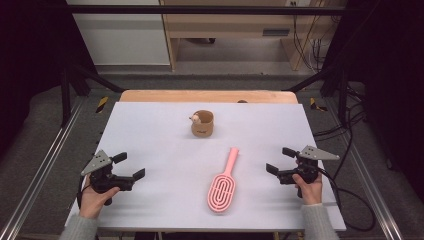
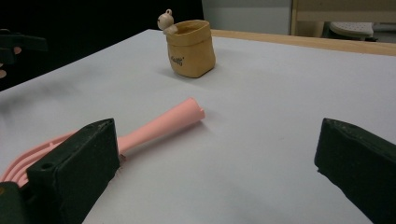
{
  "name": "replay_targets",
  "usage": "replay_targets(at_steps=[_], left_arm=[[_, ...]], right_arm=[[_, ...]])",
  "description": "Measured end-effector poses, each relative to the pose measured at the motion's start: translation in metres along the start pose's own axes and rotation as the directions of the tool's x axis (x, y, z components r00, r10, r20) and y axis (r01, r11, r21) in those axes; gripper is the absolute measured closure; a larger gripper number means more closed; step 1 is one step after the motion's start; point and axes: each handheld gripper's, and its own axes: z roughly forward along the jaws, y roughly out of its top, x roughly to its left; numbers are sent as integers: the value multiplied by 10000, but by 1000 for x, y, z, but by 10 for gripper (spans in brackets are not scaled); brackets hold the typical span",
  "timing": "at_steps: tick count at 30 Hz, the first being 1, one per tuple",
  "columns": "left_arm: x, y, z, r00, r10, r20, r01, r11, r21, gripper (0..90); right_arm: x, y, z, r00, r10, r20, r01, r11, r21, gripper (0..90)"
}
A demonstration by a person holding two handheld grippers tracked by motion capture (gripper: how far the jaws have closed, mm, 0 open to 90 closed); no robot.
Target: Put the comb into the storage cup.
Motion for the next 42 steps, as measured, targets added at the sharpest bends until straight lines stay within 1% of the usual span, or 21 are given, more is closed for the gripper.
replay_targets(at_steps=[7, 13, 19, 20, 24, 29, 34, 35, 36, 37, 38, 39, 40, 42], left_arm=[[1, 0, 0, 10000, -31, -52, 31, 10000, 16, 0], [2, -1, 0, 9999, -61, -91, 61, 10000, 27, 1], [1, -1, 0, 10000, -37, -73, 37, 10000, 36, 1], [1, -1, 0, 10000, -24, -73, 24, 10000, 34, 1], [1, -1, 0, 10000, -41, -65, 41, 10000, 33, 1], [1, -1, 1, 10000, -20, -75, 21, 10000, 83, 1], [1, -1, 1, 10000, -27, -95, 28, 10000, 65, 2], [1, -1, 1, 10000, -27, -95, 28, 10000, 65, 2], [1, -1, 1, 10000, -15, -96, 16, 10000, 66, 2], [1, -1, 1, 10000, -16, -89, 16, 10000, 70, 2], [1, -1, 1, 10000, -10, -80, 11, 10000, 88, 2], [1, -1, 1, 10000, -8, -78, 9, 10000, 92, 2], [1, -1, 1, 10000, -12, -76, 13, 9999, 101, 2], [1, -1, 1, 10000, -10, -82, 10, 10000, 92, 2]], right_arm=[[0, 0, -1, 10000, 16, -62, -16, 10000, -4, 4], [4, 3, 0, 9999, -146, -52, 146, 9999, 34, 6], [8, 4, 0, 9993, -262, -264, 266, 9995, 173, 15], [11, 5, 1, 9989, -384, -282, 393, 9987, 314, 22], [16, 8, 3, 9978, -539, -394, 557, 9974, 453, 44], [27, 12, 9, 9942, -829, -681, 881, 9931, 770, 81], [38, 15, 13, 9890, -953, -1132, 1063, 9897, 960, 176], [38, 15, 13, 9890, -953, -1132, 1063, 9897, 960, 176], [42, 16, 15, 9866, -1008, -1283, 1147, 9878, 1054, 226], [42, 16, 15, 9866, -1008, -1283, 1147, 9878, 1054, 226], [45, 16, 17, 9842, -1056, -1422, 1224, 9857, 1154, 271], [45, 16, 17, 9842, -1056, -1422, 1224, 9857, 1154, 271], [48, 16, 20, 9814, -1105, -1567, 1304, 9838, 1231, 321], [51, 15, 22, 9777, -1195, -1728, 1435, 9805, 1340, 376]])
